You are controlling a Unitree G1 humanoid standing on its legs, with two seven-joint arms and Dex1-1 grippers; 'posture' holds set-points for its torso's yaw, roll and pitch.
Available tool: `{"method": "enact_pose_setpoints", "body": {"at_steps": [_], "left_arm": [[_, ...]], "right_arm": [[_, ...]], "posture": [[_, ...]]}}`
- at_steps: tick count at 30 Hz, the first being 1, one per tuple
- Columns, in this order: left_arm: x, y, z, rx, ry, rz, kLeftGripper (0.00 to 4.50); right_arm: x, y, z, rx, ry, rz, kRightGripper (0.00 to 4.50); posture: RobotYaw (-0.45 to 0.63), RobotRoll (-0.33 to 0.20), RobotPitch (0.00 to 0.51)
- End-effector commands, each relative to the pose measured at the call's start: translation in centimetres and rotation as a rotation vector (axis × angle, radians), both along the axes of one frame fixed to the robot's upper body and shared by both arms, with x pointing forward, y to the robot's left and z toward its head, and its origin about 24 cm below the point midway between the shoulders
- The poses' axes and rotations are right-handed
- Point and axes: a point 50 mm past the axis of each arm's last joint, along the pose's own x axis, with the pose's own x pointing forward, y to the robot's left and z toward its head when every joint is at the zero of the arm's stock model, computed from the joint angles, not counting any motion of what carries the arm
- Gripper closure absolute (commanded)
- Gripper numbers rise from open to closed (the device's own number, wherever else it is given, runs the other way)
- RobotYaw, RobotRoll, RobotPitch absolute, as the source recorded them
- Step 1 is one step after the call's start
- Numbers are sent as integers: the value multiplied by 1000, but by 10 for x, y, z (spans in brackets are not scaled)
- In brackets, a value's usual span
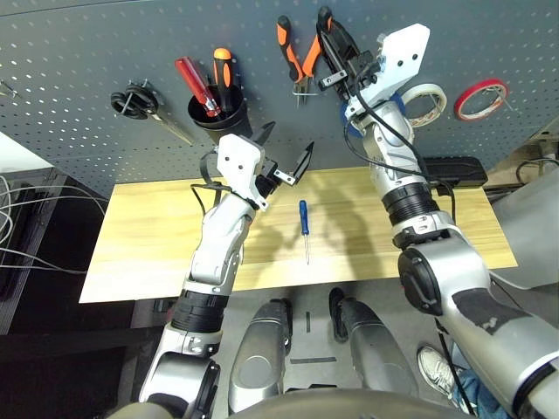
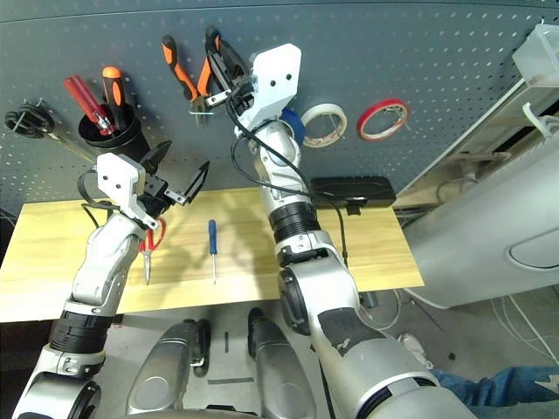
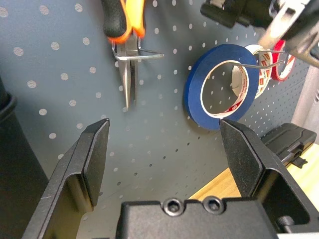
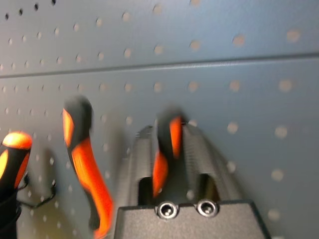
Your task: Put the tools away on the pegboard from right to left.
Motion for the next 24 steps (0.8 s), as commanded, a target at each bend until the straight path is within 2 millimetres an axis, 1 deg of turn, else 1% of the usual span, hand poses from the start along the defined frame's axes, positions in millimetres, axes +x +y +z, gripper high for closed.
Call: {"method": "enact_pose_setpoints", "body": {"at_steps": [1,2,3,4,6,7,14,18,24], "left_arm": [[-1,-1,-9,26,28,-10,0],[-1,-1,-9,27,29,-12,0],[-1,-1,-9,28,30,-13,0],[-1,-1,-9,30,31,-15,0],[-1,-1,-10,35,35,-20,0],[-1,-1,-11,40,38,-24,0],[-3,-1,-18,75,64,-53,0],[-4,-2,-21,85,79,-71,0],[-4,-8,-32,132,109,-117,0]], "right_arm": [[-2,-7,-11,-9,42,-11,2068],[-4,-10,-13,-9,45,-12,1680],[-6,-12,-13,-9,47,-13,1417],[-8,-14,-14,-11,49,-13,1016],[-16,-20,-14,-11,50,-5,309],[-22,-23,-13,-15,48,2,24],[-59,-44,-12,-83,86,65,24],[-68,-51,-16,-107,129,76,24],[-82,-56,-42,-168,241,108,24]], "posture": [[158,0,251],[156,0,251],[156,0,251],[153,0,252],[151,0,253],[146,0,253],[121,0,254],[108,0,253],[89,0,249]]}}
